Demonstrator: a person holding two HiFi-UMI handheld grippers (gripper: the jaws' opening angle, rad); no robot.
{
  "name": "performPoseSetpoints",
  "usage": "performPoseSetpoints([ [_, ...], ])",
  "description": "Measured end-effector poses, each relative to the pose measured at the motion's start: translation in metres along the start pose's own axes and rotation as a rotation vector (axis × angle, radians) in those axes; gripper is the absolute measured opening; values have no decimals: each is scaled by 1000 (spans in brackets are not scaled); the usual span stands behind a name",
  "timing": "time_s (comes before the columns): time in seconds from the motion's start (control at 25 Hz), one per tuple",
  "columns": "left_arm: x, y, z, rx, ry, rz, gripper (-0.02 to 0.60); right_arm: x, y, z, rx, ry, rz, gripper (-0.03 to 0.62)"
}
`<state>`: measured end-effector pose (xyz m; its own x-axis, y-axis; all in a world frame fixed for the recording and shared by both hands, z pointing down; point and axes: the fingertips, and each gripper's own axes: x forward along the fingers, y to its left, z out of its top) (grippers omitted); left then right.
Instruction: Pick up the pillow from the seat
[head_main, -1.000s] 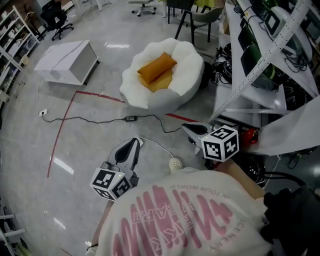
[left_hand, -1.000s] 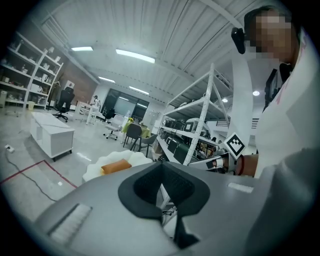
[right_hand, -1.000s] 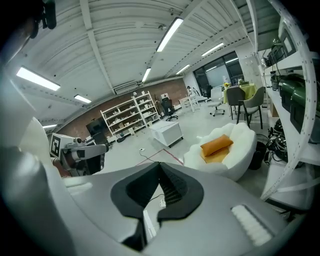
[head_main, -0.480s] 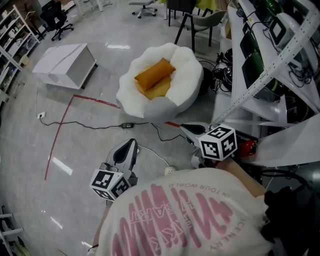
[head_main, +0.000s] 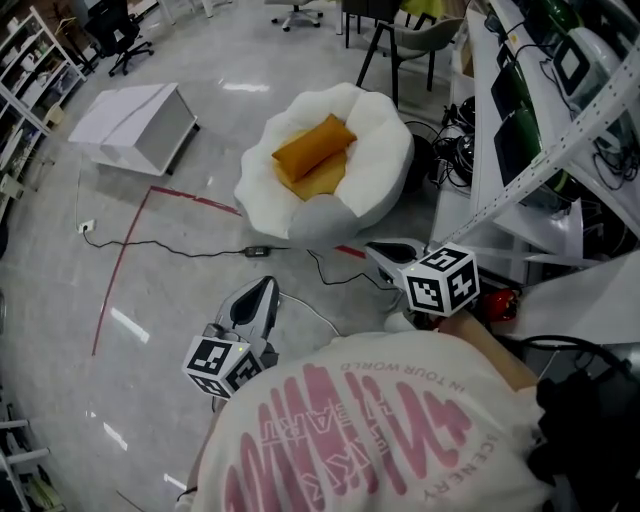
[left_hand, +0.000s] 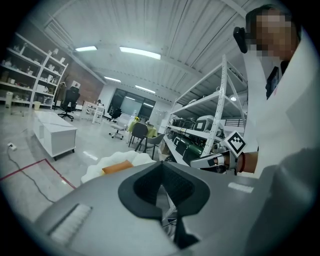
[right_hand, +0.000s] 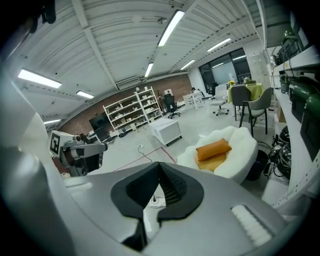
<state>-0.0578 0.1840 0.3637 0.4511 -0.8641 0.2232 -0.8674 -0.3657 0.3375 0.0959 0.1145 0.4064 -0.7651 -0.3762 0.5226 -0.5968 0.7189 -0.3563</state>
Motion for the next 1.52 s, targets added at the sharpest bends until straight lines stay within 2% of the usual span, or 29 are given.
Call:
performPoseSetpoints([
  [0.16,15,4,2,16,-1,3,15,0,-13,1,16,-6,-3,6],
  [0.52,38,-14,11,47,30,-48,15,-1,-28,1,54,-27,-12,6],
  [0.96,56,4,9,24,67,-62,15,16,-43,0,101,-19,-30,6],
  [1.2,86,13,33,42,49,-124,15,28,-57,15,121,-29,-59,6],
  [1.52,126,48,65,67,61,-184,15,59,-87,49,176,-58,-115,6],
])
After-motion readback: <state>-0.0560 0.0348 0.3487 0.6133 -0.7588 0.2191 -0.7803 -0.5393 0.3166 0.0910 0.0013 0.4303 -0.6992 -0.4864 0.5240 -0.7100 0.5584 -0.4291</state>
